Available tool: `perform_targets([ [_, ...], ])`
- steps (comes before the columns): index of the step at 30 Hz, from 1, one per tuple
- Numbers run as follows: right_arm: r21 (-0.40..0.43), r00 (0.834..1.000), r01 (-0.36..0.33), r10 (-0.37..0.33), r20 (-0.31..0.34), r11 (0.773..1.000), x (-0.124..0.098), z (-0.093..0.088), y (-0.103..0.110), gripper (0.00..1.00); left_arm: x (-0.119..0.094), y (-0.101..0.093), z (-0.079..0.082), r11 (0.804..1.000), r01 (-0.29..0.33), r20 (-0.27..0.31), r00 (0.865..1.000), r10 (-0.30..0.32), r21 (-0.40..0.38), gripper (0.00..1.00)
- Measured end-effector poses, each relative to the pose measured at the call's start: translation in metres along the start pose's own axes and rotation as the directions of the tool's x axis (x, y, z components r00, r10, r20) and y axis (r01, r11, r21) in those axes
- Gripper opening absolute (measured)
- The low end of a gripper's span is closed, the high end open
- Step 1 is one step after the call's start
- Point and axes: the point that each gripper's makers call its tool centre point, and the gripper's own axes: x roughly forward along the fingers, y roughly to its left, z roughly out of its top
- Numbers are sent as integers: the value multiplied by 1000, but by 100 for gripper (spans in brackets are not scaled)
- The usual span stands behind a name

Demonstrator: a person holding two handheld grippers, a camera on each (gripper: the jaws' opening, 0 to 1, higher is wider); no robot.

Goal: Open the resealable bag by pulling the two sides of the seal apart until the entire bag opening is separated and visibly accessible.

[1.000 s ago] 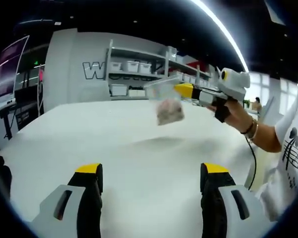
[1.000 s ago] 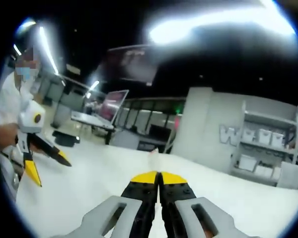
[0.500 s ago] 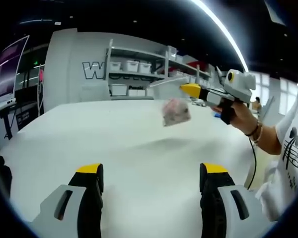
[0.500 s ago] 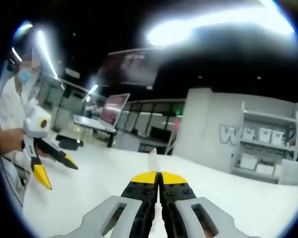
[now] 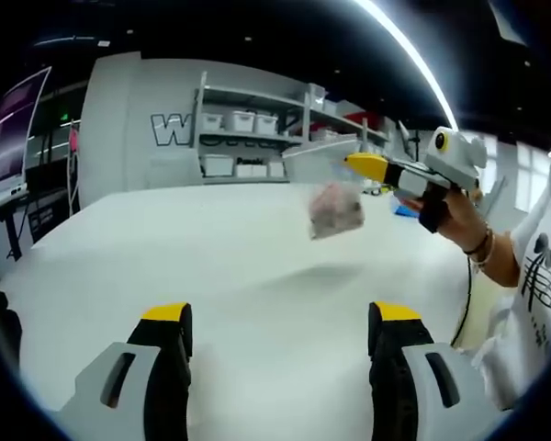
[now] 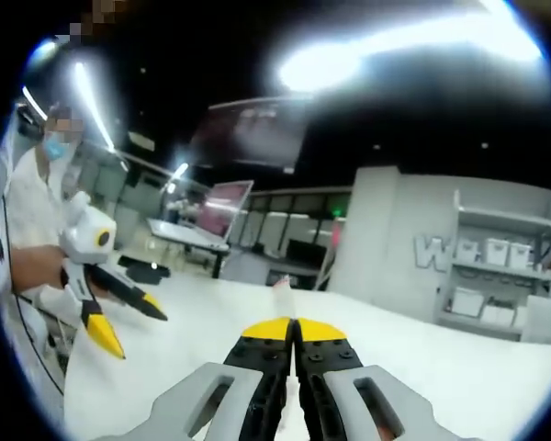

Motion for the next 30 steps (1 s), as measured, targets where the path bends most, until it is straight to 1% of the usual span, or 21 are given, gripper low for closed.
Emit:
perform_targets([
  [6, 14, 1000, -14, 14, 3, 1000, -11, 3, 8, 0, 2, 0, -1, 1000, 1, -4, 1000, -1, 1, 77],
  [11, 30, 1000, -23, 23, -1, 999, -17, 0, 15, 0, 4, -2, 0, 1000, 8, -5, 1000, -8, 2, 77],
  [21, 54, 1000, -19, 19, -6, 998, -33, -3, 21, 0, 3, -2, -5, 1000, 7, -11, 1000, -7, -1, 77],
  [30, 68, 999, -16, 18, -26, 998, -45, -11, 29, 0, 3, -6, -8, 1000, 17, -13, 1000, -17, 3, 76],
])
